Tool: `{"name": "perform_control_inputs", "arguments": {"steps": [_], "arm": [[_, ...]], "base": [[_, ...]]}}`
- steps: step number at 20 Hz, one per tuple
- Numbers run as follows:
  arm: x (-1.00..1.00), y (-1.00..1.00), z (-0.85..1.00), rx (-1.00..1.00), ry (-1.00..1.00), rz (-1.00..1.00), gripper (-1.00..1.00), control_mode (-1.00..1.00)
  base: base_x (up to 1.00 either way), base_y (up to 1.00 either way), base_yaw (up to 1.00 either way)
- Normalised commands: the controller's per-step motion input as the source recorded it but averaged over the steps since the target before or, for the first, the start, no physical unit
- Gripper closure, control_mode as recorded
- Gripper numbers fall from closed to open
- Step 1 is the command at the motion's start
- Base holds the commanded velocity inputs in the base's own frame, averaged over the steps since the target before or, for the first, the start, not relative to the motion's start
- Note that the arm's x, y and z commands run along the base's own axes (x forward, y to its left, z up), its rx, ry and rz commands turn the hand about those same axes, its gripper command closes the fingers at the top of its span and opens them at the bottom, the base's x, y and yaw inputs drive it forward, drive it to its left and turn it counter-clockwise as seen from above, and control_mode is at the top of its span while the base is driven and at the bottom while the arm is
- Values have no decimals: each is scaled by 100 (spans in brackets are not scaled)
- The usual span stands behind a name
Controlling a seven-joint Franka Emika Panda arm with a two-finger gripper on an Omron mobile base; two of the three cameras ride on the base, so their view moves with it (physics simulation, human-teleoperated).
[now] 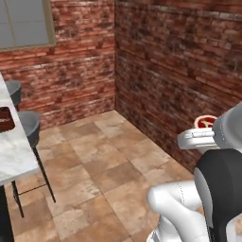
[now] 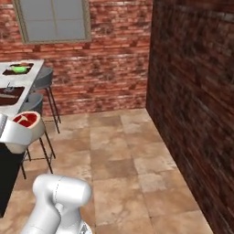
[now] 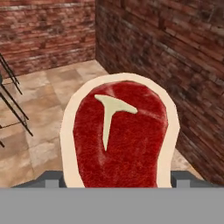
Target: Gather the sweet potato and corn from the fridge and place them on a tray on the dining counter. Then gather the fish and steak from the fridge and place them on the other tray.
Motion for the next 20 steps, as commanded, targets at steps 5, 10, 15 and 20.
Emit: {"name": "perform_control_inputs", "arguments": {"steps": [5, 10, 15, 20], "arm": [[0, 0, 0, 0, 0, 0, 100, 100], [0, 0, 0, 0, 0, 0, 100, 100], [0, 0, 0, 0, 0, 0, 100, 100], [0, 0, 0, 0, 0, 0, 100, 100]], "base": [[53, -42, 43], [54, -42, 43], [59, -42, 43], [62, -44, 42]]}}
